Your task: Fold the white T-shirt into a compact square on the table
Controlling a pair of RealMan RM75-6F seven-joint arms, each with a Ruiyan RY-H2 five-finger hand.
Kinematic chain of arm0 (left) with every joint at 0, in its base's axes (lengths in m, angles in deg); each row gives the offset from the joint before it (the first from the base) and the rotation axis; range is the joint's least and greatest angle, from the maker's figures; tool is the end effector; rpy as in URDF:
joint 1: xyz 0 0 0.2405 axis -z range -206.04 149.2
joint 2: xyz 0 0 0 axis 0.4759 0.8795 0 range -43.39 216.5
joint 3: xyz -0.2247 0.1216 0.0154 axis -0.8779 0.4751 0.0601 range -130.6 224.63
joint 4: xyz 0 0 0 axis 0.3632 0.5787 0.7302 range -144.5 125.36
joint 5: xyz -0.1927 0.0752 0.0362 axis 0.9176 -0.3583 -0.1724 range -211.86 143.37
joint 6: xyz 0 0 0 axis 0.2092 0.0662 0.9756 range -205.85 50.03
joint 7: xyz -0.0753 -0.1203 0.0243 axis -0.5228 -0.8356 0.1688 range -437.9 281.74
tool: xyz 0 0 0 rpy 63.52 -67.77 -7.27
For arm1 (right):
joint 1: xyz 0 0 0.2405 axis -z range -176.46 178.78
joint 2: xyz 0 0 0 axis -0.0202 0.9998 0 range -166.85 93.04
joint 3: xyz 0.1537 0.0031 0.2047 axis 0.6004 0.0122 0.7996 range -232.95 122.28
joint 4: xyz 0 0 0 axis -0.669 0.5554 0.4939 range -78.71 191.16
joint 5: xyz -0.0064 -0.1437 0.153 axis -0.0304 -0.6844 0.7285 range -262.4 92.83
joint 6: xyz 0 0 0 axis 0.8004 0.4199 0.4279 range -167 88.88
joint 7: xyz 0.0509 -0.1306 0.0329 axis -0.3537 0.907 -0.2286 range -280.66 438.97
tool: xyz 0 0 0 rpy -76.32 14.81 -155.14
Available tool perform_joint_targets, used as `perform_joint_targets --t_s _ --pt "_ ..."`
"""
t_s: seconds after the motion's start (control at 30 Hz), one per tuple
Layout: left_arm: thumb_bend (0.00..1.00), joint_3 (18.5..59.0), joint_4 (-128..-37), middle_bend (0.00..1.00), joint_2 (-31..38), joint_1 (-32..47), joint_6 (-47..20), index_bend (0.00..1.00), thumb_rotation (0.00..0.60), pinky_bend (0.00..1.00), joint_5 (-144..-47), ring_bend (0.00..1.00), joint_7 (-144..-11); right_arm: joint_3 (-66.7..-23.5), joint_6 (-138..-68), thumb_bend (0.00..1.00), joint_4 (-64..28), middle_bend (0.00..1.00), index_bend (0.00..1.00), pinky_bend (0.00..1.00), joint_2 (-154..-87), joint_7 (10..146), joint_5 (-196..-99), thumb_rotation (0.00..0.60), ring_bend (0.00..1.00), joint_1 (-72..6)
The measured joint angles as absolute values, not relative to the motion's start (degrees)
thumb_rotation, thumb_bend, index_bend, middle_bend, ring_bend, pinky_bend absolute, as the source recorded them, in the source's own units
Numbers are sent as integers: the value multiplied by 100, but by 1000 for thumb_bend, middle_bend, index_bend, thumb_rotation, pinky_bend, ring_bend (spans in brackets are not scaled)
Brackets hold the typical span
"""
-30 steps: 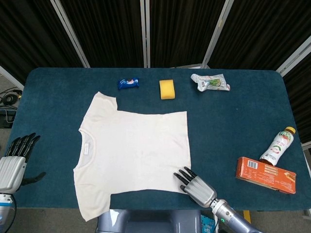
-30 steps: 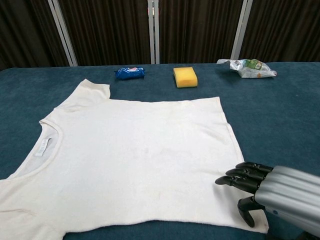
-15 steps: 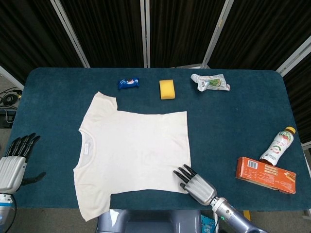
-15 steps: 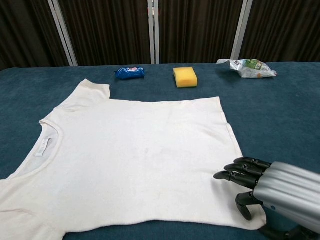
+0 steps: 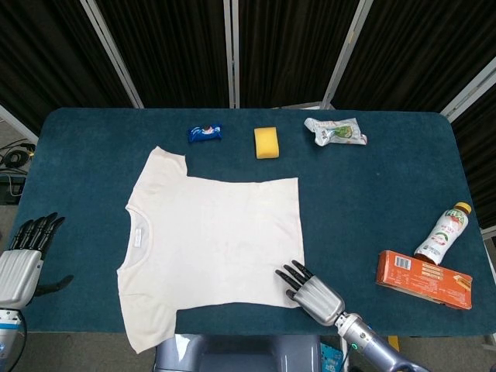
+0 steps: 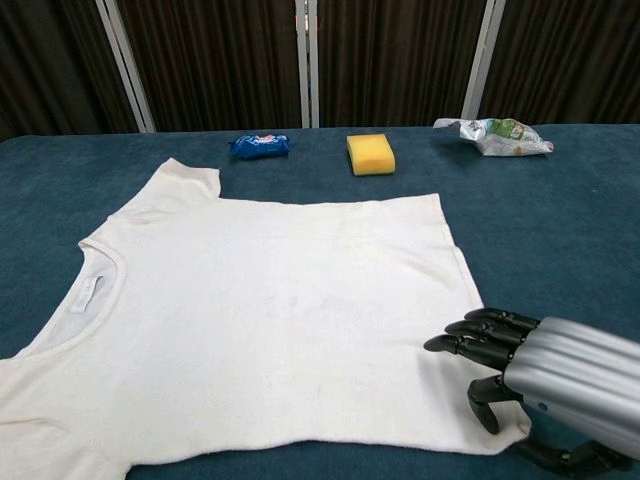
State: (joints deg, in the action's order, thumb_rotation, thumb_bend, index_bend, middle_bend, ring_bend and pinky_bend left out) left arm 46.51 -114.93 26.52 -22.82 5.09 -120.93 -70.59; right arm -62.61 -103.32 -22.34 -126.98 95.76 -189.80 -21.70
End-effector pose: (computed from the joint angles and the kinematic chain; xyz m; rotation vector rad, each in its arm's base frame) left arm -0.2710 0.1718 0.1513 -1.4581 -0.9652 -0.8968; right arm -0.2202 -0.1900 -0.0473 2.2704 -0.5955 0.8974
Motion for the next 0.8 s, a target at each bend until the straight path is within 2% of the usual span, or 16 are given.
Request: perform_joint_targets --t_s 0.17,0.4,0.5,0.57,0.67,0.8 --pt "0 4662 -11478 0 2644 -2274 486 0 600 0 -12104 0 -7057 -6252 -10364 491 -2211 72 636 0 -12727 9542 -18952 600 0 -2186" --pt "0 4781 -11461 0 2609 -2204 327 1 600 0 -12339 0 -7081 -6237 -10447 503 -2186 80 658 0 -12747 9383 -18917 600 0 -2203" --pt "0 4862 -11448 0 2569 -2140 215 140 600 0 -12535 0 -7106 -6239 -10466 503 -2186 82 669 0 -12733 9314 -18913 600 0 -2222" --pt "0 4909 -11386 0 2507 -2078 169 297 600 0 -12765 0 -7182 -6234 -10487 503 -2183 82 673 0 -12721 9279 -18907 600 0 -2236" --pt "0 4969 -11087 0 2307 -1968 199 396 600 0 -13280 0 -7405 -6215 -10497 503 -2189 84 673 0 -12707 9232 -18868 600 0 -2250" --pt "1 5097 -10345 0 1889 -1765 196 463 600 0 -14023 0 -7750 -6207 -10516 503 -2210 85 674 0 -12686 9212 -18840 600 0 -2265"
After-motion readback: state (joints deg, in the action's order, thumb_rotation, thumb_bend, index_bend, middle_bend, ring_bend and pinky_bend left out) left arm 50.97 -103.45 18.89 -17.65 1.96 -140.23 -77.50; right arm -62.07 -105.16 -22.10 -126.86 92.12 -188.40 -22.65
